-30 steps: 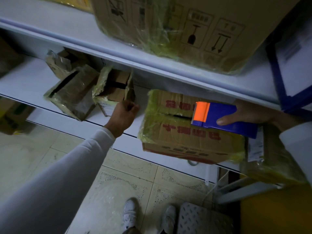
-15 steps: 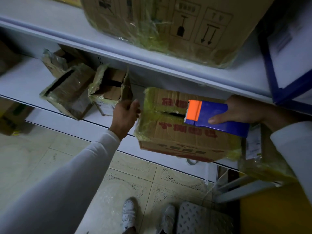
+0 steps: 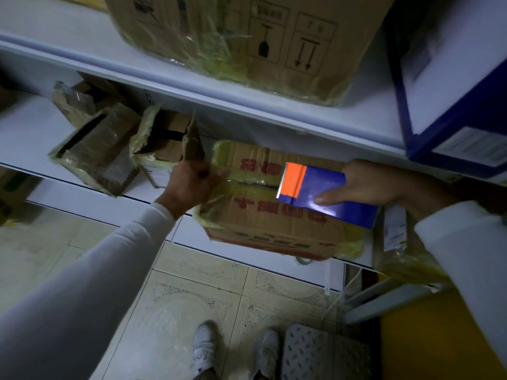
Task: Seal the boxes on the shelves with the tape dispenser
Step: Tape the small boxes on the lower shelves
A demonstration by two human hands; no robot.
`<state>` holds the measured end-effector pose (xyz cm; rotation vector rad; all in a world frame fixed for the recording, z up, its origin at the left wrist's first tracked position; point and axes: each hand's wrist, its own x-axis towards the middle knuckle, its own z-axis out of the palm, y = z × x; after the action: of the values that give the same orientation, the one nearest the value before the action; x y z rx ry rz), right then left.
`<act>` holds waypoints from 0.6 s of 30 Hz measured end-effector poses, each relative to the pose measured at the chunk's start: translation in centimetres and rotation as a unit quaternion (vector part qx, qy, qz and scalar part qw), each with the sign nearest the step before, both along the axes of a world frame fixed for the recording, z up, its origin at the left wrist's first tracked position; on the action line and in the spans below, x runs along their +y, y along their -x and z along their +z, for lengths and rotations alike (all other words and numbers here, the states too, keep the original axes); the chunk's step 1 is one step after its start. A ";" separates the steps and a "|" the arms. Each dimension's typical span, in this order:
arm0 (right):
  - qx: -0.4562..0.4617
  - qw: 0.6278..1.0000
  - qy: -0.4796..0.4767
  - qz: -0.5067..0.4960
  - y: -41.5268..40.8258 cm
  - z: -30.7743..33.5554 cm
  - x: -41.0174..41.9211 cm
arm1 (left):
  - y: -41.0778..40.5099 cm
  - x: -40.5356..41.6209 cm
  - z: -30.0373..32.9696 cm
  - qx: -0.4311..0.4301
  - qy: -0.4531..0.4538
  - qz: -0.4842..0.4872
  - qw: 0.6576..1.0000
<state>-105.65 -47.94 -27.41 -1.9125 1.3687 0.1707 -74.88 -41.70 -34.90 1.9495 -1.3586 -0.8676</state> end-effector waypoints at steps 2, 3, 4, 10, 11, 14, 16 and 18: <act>0.018 1.000 0.005 0.012 -0.8 -0.3 0.3 | -0.9 0.0 0.0 -0.013 -0.017 -0.010 1.000; 0.029 0.999 0.010 0.014 -1.2 -0.5 0.4 | -1.0 0.0 0.0 -0.046 -0.023 -0.011 0.999; 0.041 0.999 0.019 0.016 -1.5 -0.6 0.5 | -0.8 0.0 0.0 -0.093 -0.018 -0.008 0.995; 0.055 0.998 0.037 0.005 -1.8 -0.6 0.8 | 4.8 -0.3 -0.9 -0.343 0.134 -0.159 0.916; 0.051 0.998 0.038 0.003 -1.8 -0.7 0.8 | 5.4 -0.4 -1.3 -0.361 0.112 -0.183 0.908; 0.036 0.999 0.034 0.008 -1.7 -1.2 1.0 | 5.2 -0.6 -2.5 -0.396 0.057 -0.210 0.892; 0.022 0.999 0.029 0.004 -1.6 -1.2 1.0 | 4.8 -0.8 -2.5 -0.405 0.057 -0.229 0.883; 0.014 1.000 0.024 -0.008 -1.4 -0.8 1.2 | 4.3 -0.9 -2.3 -0.411 0.062 -0.242 0.877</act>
<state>-104.29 -46.75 -28.25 -1.9440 1.4185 0.1591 -79.17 -42.56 -37.19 1.9744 -2.3915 -0.0793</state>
